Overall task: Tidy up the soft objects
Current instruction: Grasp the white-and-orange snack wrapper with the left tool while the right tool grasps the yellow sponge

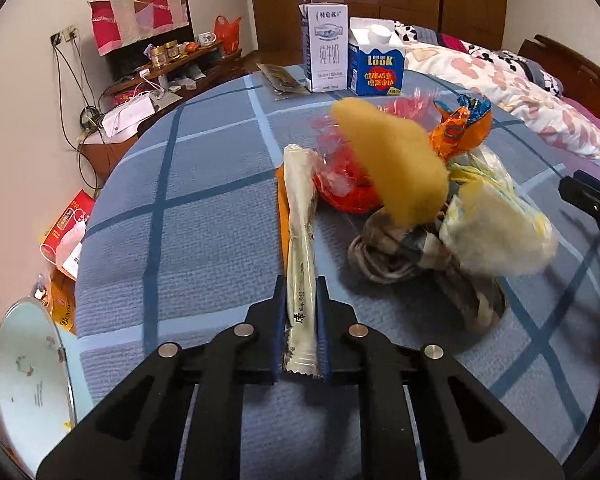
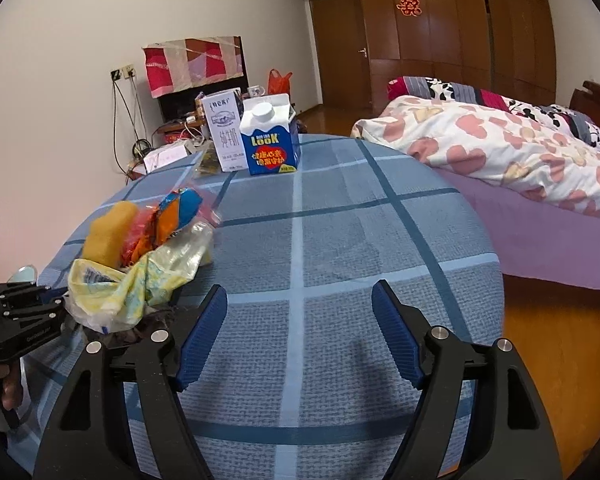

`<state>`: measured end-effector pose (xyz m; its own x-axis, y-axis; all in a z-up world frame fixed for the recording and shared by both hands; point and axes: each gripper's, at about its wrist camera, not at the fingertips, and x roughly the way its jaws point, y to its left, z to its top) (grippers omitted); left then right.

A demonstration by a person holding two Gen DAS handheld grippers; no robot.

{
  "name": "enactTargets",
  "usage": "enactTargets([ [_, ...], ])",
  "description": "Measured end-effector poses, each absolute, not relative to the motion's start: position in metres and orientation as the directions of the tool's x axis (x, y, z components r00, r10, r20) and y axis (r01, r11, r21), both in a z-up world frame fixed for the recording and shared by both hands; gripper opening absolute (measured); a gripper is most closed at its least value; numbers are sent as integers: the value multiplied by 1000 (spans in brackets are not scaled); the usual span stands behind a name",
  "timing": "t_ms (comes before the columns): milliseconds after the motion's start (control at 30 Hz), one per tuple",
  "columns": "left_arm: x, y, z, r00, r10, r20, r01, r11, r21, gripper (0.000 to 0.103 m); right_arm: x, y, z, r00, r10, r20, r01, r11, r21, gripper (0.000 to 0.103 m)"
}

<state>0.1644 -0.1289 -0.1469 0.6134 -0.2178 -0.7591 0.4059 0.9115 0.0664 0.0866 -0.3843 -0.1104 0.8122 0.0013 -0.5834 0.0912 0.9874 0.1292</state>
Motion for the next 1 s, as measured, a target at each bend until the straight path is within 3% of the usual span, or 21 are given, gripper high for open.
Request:
enactTargets([
  [433,130,-64,-90,766,-162,-623,286,952,105,13,110,-311,-66,852,105,-513,-46,991,126,73],
  [733,132,-21,-89,785,-108,-610,200,976,84,13,157,-244,-70,802,119,-585,-124,992,32,65],
  [1000,135,1,-86,796,-95,-598,159,986,55,13,169,-227,-92,715,147,-684,-171,985,33,28],
])
